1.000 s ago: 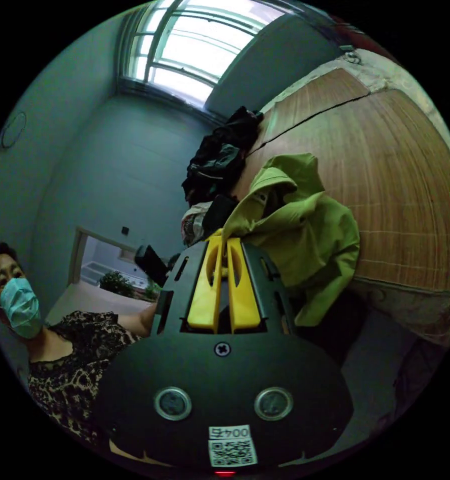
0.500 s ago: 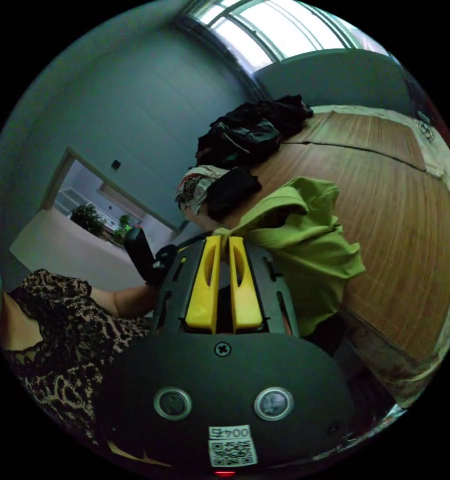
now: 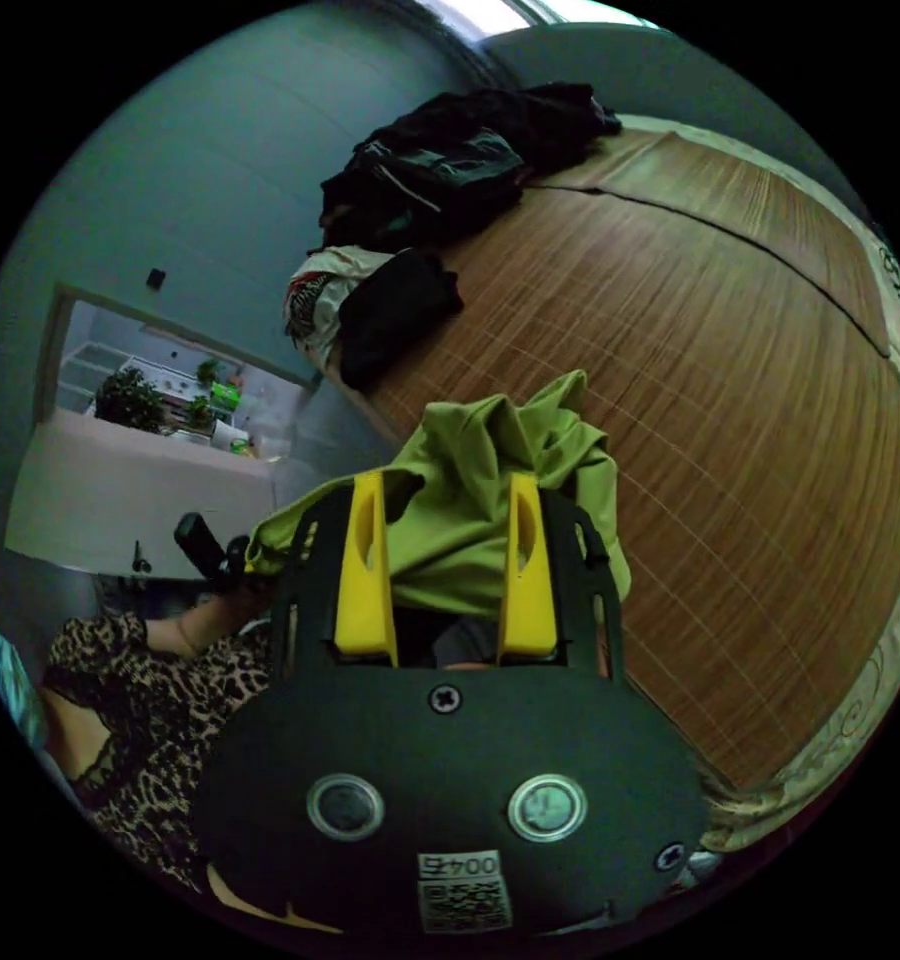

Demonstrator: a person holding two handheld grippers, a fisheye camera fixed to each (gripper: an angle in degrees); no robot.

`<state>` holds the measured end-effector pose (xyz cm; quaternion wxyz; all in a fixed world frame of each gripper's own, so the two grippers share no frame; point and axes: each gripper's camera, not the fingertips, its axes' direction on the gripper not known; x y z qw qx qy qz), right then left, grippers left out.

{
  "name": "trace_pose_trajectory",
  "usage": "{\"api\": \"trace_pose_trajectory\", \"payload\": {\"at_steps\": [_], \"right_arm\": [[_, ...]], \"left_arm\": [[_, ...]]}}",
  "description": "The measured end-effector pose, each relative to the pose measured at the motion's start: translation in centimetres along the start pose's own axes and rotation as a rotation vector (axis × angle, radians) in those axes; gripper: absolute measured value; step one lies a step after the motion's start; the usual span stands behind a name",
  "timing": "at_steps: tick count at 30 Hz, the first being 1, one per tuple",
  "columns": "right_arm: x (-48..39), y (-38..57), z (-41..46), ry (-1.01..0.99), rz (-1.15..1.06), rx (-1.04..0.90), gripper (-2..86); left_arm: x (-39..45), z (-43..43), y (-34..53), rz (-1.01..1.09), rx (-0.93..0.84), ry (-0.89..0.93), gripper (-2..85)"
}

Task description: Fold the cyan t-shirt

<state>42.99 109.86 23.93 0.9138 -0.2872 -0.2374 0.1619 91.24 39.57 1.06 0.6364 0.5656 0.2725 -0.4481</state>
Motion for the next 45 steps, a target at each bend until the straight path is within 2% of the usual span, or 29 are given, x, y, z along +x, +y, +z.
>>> {"api": "trace_pose_trajectory", "payload": {"at_steps": [5, 9, 10, 12, 18, 22, 28, 35, 42, 45], "right_arm": [[-0.2, -1.7, 1.6, -0.055, 0.113, -0.1, 16.7], [-0.2, 0.0, 2.0, -0.101, 0.196, -0.114, 8.2], [-0.3, 1.1, 1.5, -0.112, 0.214, -0.06, 3.6], [-0.2, 3.0, 0.7, -0.201, 0.23, 0.02, 0.5], [-0.6, 11.9, -6.6, -0.503, 0.261, 0.457, -0.6], [-2.1, 19.7, -13.8, -0.717, 0.198, 0.79, -0.6], [-7.9, 30.9, -23.4, -0.643, 0.016, 1.067, -0.7], [-15.0, 41.7, -28.4, -0.417, -0.142, 1.167, -0.7], [-22.1, 50.5, -32.0, -0.287, -0.269, 1.268, -0.7], [-26.0, 53.9, -34.2, -0.185, -0.314, 1.334, -0.7]], "left_arm": [[1.0, -1.5, -0.7, 0.029, -0.009, -0.021, -0.3], [2.2, -2.5, -1.2, 0.043, -0.012, -0.016, -0.2], [2.7, -2.8, -1.4, 0.053, -0.013, -0.016, -0.2], [3.7, -3.5, -1.8, 0.074, -0.015, -0.022, -0.2], [7.2, -6.7, -4.5, 0.148, -0.001, -0.08, -0.3], [10.0, -10.7, -8.9, 0.213, 0.079, -0.126, -0.3], [14.9, -17.3, -16.4, 0.241, 0.266, -0.176, -0.3], [22.7, -21.5, -20.8, 0.324, 0.436, -0.273, -0.3], [29.0, -25.1, -25.4, 0.369, 0.521, -0.266, -0.3], [32.3, -28.5, -27.5, 0.419, 0.634, -0.288, -0.3]]}}
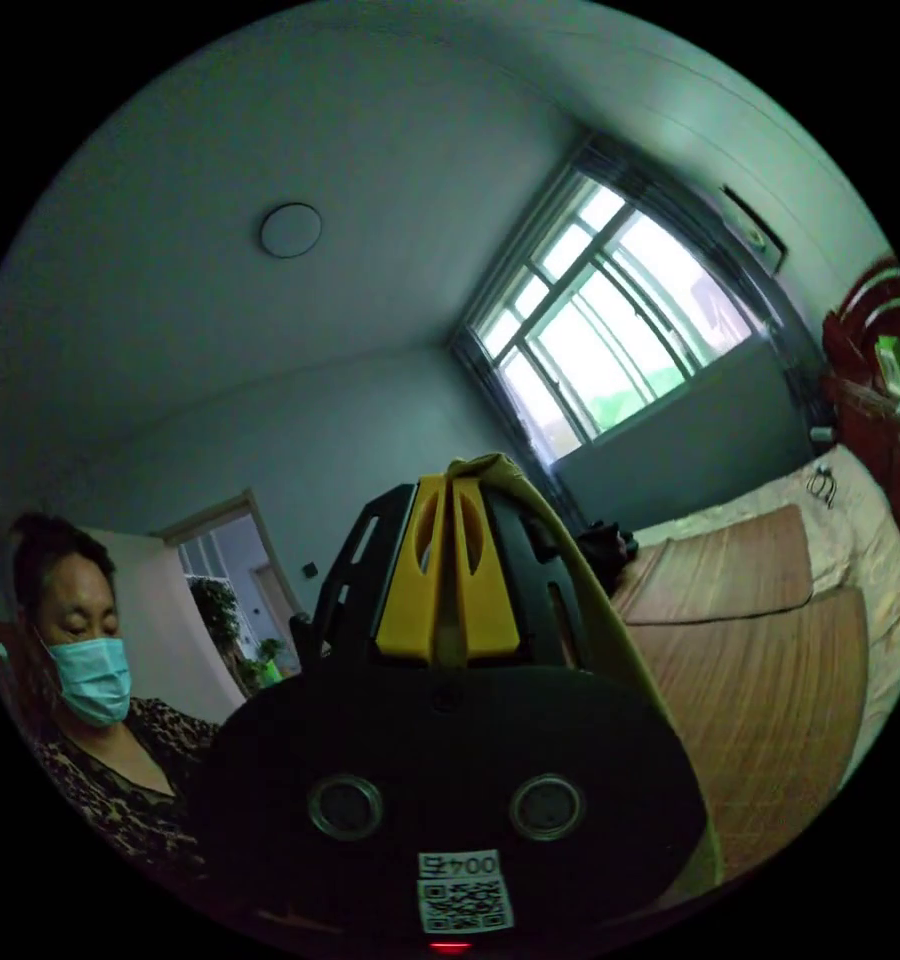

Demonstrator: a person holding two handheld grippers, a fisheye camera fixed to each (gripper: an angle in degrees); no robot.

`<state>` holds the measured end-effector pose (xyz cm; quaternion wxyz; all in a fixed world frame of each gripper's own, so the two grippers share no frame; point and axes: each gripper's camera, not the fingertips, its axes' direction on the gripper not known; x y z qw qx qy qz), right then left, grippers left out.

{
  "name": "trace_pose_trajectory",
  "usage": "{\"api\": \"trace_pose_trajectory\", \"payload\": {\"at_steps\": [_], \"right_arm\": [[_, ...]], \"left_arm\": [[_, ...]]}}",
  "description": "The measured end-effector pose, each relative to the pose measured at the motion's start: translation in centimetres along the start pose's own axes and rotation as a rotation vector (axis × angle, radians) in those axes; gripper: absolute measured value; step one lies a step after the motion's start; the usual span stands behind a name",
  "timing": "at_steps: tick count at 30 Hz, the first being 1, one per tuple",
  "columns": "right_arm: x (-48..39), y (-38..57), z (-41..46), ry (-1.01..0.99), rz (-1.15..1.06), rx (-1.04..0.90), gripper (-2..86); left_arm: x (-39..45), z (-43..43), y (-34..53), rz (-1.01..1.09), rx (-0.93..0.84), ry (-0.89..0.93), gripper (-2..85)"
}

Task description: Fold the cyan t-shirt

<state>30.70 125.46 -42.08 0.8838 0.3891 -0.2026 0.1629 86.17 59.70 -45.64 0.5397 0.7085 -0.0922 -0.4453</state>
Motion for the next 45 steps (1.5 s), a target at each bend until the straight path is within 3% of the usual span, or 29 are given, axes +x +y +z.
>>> {"api": "trace_pose_trajectory", "payload": {"at_steps": [5, 8, 13, 19, 28, 38, 45], "right_arm": [[-7.7, -1.4, -3.1, 0.179, -0.178, 0.012, -0.7], [-11.1, -0.8, -4.0, 0.278, -0.238, -0.039, -0.7], [-14.0, 1.0, -7.1, 0.325, -0.224, -0.008, -0.6], [-17.2, 2.2, -10.1, 0.366, -0.276, -0.04, -0.6], [-20.4, 2.7, -15.2, 0.329, -0.334, -0.018, -0.6], [-22.5, 4.7, -16.8, 0.263, -0.374, -0.031, -0.7], [-25.6, 6.3, -18.3, 0.256, -0.429, 0.105, -0.8]], "left_arm": [[2.3, -2.9, -5.3, 0.106, 0.133, -0.069, -0.2], [3.8, -2.6, -6.2, 0.189, 0.087, -0.119, -0.1], [2.2, -2.8, -6.9, -0.005, 0.053, 0.153, -0.2], [2.2, -2.7, -7.1, -0.158, 0.053, 0.236, -0.3], [8.1, -5.9, -7.9, 0.053, 0.212, 0.101, -0.3], [8.1, -5.0, -6.7, -0.086, 0.208, 0.076, -0.3], [8.9, -7.9, -7.1, -0.028, 0.352, 0.054, -0.3]]}}
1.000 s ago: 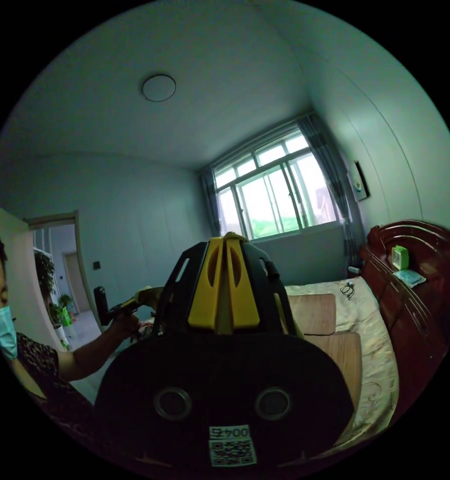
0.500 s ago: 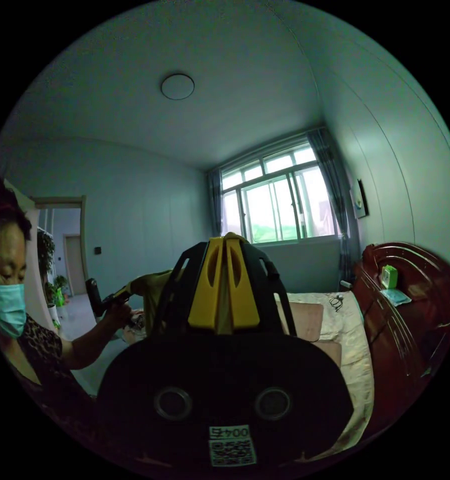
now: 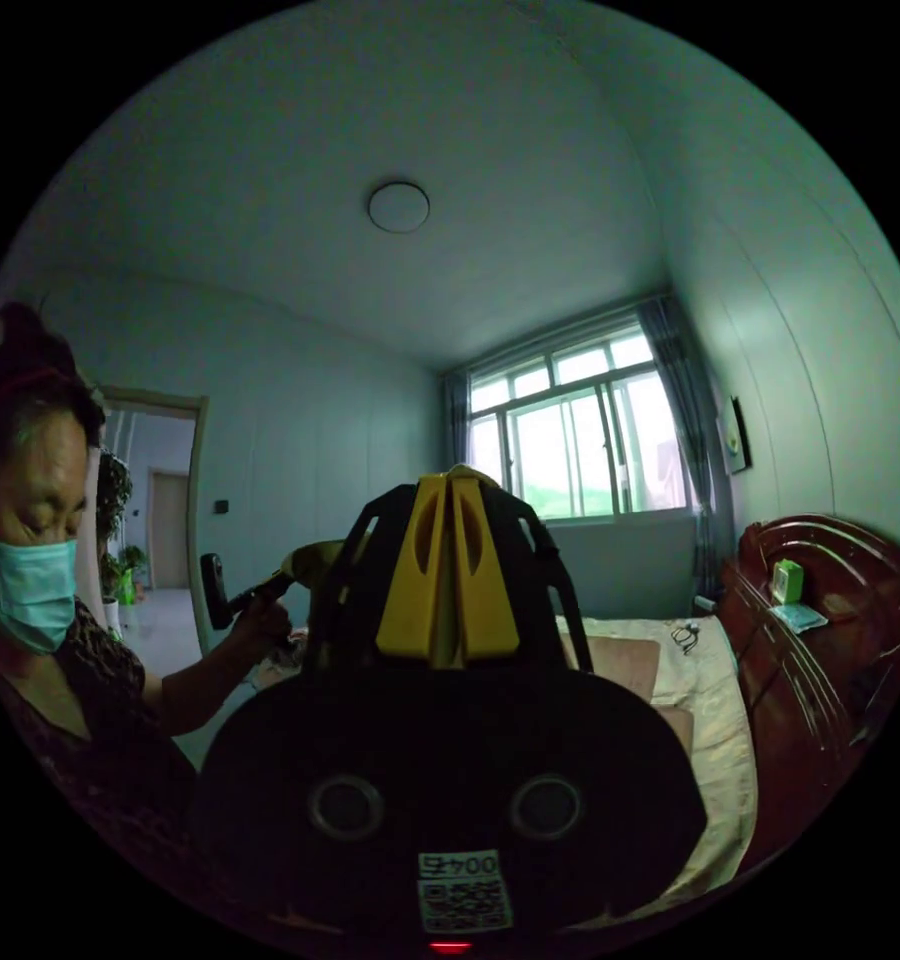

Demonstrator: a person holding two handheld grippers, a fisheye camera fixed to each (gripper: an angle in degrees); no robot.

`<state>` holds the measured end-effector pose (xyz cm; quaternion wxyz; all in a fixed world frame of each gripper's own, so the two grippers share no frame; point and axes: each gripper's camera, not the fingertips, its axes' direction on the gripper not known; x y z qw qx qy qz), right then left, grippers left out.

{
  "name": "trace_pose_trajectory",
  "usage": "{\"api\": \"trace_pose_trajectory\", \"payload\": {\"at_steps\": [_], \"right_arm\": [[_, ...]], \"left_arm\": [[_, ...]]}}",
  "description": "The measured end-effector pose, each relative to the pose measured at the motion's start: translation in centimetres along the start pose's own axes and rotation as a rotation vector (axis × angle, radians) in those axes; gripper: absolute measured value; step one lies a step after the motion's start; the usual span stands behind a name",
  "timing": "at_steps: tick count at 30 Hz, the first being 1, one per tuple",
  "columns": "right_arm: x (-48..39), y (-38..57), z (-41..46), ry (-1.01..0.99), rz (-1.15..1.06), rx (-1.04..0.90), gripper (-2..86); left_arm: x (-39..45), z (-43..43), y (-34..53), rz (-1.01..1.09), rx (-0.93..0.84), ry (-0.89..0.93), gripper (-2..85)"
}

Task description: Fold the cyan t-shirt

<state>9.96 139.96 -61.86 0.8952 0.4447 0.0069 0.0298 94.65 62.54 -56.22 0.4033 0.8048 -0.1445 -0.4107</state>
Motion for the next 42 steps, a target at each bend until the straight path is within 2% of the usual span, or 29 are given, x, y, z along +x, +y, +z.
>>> {"api": "trace_pose_trajectory", "payload": {"at_steps": [4, 12, 18, 25, 32, 38, 42], "right_arm": [[-1.2, -1.5, 0.5, 0.012, -0.044, 0.026, -0.8], [0.1, -4.5, 5.9, 0.045, -0.143, -0.04, -0.7], [6.8, -1.6, 13.1, 0.078, -0.098, -0.111, -0.7], [19.6, 6.6, 24.4, 0.123, 0.077, -0.266, -0.5], [31.8, 15.6, 36.2, 0.22, 0.144, -0.432, -0.6], [45.0, 27.0, 48.3, 0.354, 0.197, -0.632, -0.7], [55.0, 36.2, 55.6, 0.384, 0.347, -0.795, -0.6]], "left_arm": [[-0.8, -1.1, -1.9, 0.079, 0.022, 0.047, -0.3], [-3.3, 0.3, -4.3, 0.163, -0.007, 0.098, -0.3], [-5.5, 8.4, 0.4, 0.19, -0.109, 0.074, -0.2], [-8.8, 22.2, 13.2, 0.165, -0.325, 0.025, -0.2], [-13.0, 38.4, 28.3, 0.164, -0.565, -0.035, -0.3], [-16.3, 51.9, 43.4, 0.17, -0.816, -0.075, -0.4], [-18.5, 58.6, 52.1, 0.114, -1.0, -0.076, -0.3]]}}
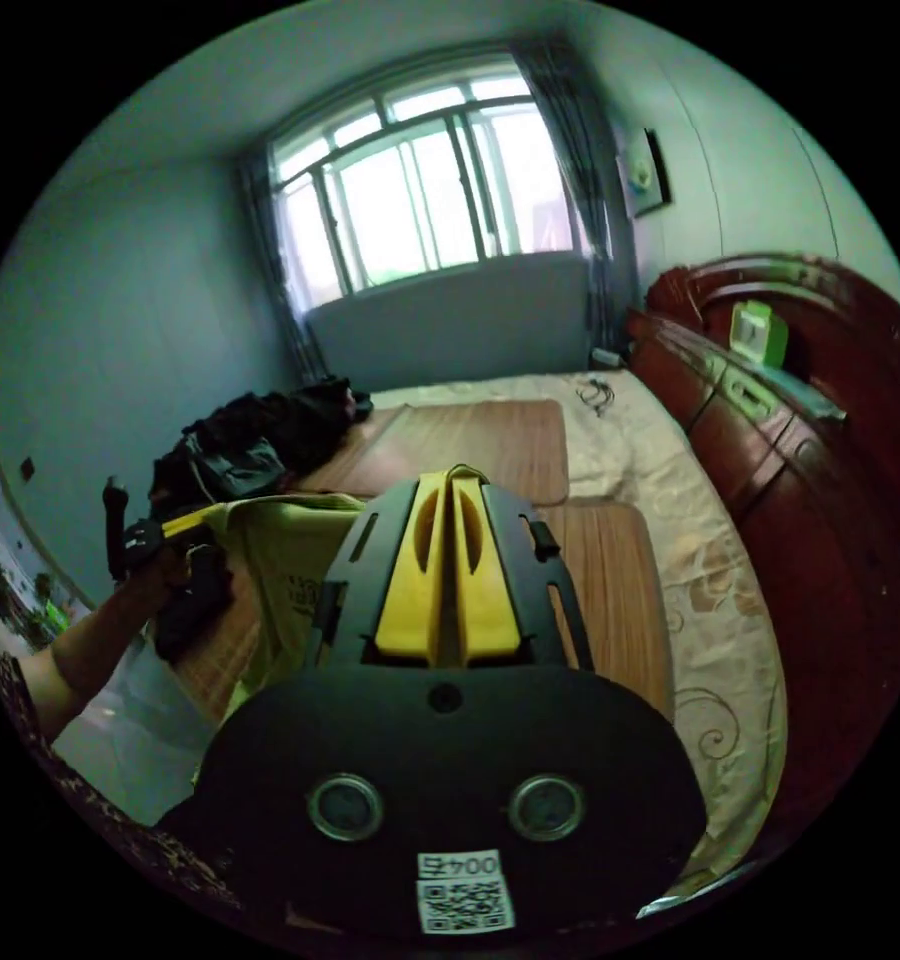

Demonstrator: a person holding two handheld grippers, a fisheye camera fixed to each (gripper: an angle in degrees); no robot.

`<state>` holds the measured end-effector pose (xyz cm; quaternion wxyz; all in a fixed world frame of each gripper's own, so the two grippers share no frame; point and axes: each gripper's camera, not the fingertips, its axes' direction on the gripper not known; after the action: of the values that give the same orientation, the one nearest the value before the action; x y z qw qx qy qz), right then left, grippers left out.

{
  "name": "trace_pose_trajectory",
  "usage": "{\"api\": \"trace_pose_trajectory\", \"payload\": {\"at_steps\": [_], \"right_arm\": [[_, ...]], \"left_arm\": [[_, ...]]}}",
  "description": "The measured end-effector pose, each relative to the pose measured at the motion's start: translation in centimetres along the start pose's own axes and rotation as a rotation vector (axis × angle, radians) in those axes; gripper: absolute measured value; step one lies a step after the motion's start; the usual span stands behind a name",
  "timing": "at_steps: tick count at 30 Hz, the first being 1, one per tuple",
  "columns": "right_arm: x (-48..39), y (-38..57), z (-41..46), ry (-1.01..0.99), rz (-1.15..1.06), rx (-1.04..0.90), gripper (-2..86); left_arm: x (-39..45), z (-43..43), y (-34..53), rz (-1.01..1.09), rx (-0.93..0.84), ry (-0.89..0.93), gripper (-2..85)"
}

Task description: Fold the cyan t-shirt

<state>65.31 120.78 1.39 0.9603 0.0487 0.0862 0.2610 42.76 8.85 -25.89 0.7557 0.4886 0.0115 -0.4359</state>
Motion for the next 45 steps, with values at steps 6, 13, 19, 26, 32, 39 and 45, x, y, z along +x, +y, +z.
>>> {"api": "trace_pose_trajectory", "payload": {"at_steps": [6, 13, 19, 26, 32, 39, 45], "right_arm": [[7.3, -2.3, 14.4, 0.005, 0.092, -0.166, -0.2], [13.1, -4.5, 25.2, 0.197, 0.047, -0.422, 3.9], [16.9, -2.3, 27.0, 0.12, -0.053, -0.504, 7.4], [23.7, 9.2, 22.8, -0.233, 0.125, -0.545, 8.7], [31.4, 23.1, 21.1, -0.302, 0.435, -0.527, 9.3], [38.4, 34.1, 25.3, -0.475, 0.75, -0.434, 9.5], [42.9, 37.1, 28.2, -0.502, 0.799, -0.418, 9.4]], "left_arm": [[-2.0, 14.5, 1.2, -0.079, -0.253, 0.089, 0.5], [-6.8, 21.6, 4.9, -0.253, -0.324, 0.133, 4.4], [-9.1, 19.4, 11.3, -0.222, -0.265, 0.135, 5.6], [-11.2, 9.0, 28.6, -0.266, -0.236, 0.459, 5.3], [-11.1, 1.7, 44.3, -0.443, -0.319, 0.528, 6.6], [-5.9, -2.7, 51.6, -0.353, -0.359, 0.467, 7.6], [2.0, -6.8, 53.3, -0.041, -0.308, 0.271, 8.7]]}}
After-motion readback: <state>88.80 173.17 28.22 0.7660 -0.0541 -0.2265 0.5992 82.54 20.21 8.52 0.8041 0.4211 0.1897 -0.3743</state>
